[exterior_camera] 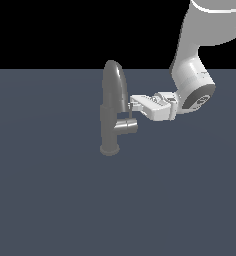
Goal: Turn on the faucet by rotating a designated handle.
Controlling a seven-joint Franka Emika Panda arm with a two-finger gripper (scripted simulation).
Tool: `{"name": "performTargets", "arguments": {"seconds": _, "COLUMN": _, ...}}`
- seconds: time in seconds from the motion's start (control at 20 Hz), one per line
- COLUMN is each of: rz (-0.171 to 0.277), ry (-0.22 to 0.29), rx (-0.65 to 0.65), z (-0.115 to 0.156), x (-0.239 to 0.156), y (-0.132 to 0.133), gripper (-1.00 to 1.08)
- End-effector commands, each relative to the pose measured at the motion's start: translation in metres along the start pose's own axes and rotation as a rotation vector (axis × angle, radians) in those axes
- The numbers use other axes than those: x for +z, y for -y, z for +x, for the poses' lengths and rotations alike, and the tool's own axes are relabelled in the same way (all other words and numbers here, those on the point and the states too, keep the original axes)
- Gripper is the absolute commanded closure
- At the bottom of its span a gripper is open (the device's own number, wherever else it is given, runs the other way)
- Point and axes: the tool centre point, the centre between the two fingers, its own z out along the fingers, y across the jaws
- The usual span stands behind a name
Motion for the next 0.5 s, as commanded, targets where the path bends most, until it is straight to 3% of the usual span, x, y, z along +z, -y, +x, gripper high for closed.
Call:
{"name": "performTargets", "arguments": {"seconds": 0.0, "rz": 0.000, "ry": 0.000, "rx": 0.000, "z": -0.001, "x": 0.000, "y": -0.006, "gripper": 1.08}}
{"name": "performTargets", "arguments": {"seconds": 0.45, "rz": 0.000, "ry": 0.000, "rx": 0.000, "z": -0.006, "x": 0.000, "y": -0.029, "gripper": 1.08}}
